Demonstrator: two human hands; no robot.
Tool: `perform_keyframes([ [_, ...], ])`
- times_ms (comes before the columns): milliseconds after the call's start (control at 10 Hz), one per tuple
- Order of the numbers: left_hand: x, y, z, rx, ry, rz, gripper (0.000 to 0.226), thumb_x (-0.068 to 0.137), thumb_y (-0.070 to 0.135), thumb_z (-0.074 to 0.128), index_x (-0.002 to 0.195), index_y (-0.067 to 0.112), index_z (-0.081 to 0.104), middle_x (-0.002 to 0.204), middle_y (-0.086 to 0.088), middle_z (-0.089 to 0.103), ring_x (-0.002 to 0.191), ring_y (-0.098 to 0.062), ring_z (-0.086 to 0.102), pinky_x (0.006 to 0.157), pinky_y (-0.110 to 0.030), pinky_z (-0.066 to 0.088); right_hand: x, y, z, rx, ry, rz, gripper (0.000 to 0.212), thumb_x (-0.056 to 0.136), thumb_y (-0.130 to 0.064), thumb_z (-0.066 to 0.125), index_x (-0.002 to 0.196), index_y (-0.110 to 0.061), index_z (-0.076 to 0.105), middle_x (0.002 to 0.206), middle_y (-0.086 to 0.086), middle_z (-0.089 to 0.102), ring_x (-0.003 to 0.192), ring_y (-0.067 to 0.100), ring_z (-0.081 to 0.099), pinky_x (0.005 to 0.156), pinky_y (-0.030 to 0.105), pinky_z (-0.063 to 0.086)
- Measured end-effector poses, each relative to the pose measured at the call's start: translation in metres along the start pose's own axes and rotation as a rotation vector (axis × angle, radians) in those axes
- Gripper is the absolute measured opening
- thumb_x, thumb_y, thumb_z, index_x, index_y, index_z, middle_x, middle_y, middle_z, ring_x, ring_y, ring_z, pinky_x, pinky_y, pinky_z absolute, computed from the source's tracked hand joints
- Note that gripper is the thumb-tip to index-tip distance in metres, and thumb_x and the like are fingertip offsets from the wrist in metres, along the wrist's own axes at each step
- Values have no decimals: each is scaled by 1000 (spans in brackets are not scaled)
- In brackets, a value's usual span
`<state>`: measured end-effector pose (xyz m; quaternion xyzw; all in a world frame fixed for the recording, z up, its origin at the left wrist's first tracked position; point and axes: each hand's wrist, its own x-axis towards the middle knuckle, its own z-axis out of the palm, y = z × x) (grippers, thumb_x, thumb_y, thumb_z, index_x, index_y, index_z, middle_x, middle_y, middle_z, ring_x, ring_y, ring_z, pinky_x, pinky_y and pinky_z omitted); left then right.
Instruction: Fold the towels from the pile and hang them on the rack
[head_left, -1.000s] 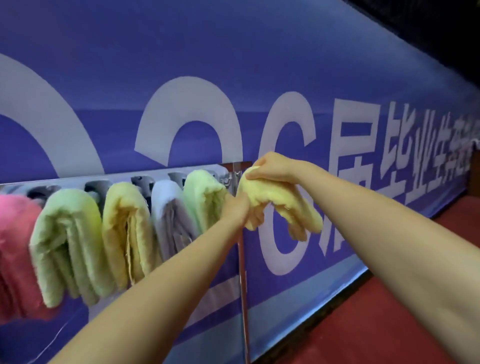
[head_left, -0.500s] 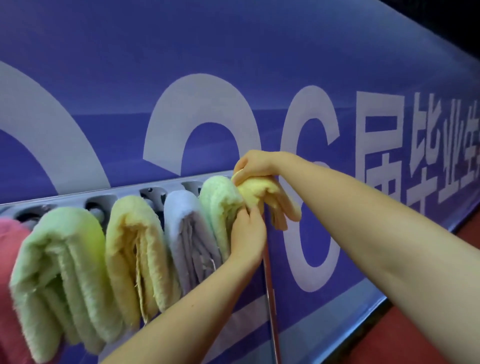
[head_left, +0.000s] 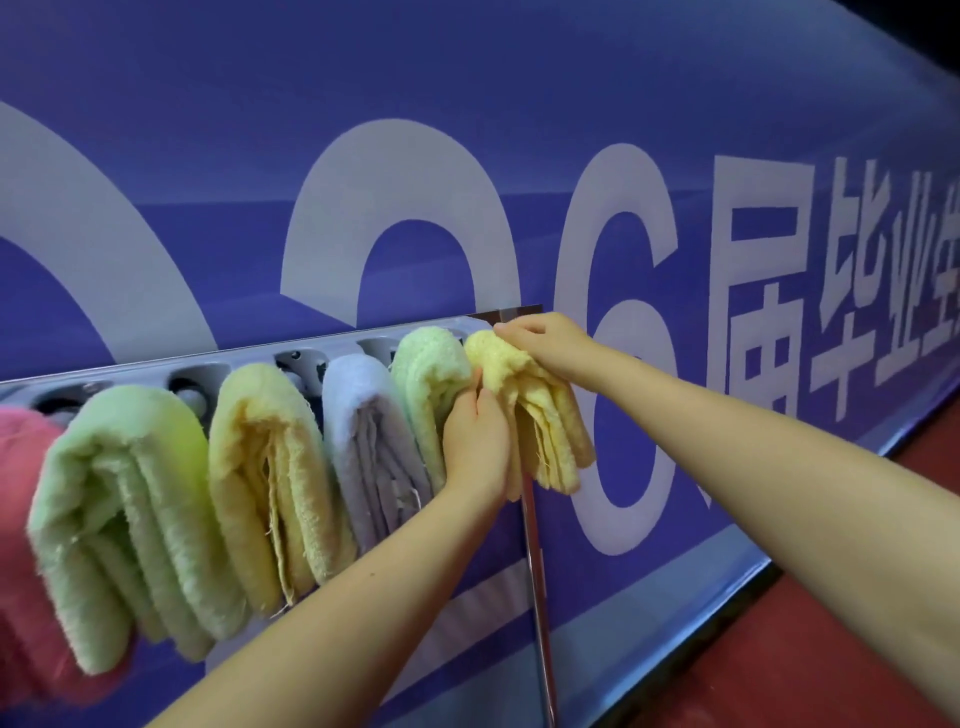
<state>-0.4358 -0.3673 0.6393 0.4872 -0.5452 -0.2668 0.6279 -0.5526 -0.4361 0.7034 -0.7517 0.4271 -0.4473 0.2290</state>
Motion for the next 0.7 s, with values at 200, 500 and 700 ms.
perform_keyframes([
  [200,5,7,12,-8,-2,-66,42,102,29,30,129,12,59,117,-9,66,110,-23,60,102,-42,45,-12,6,11,266,11,280,45,99,-48,43,132,-21,56,121,4,63,104,17,61,86,28,48],
  [500,-27,44,-17,51,-121,-111,31,100,17,36,118,9,60,106,-3,61,101,-20,56,80,-28,48,-54,-23,15,137,373,75,34,100,-25,37,125,-18,59,114,-7,59,105,10,53,89,27,44],
  [700,-78,104,-64,46,-95,-149,29,99,16,39,116,7,60,101,-3,61,90,-19,58,77,-35,53,-125,-89,20,177,229,7,27,98,-21,40,103,-19,67,82,-1,65,79,11,59,72,24,47],
])
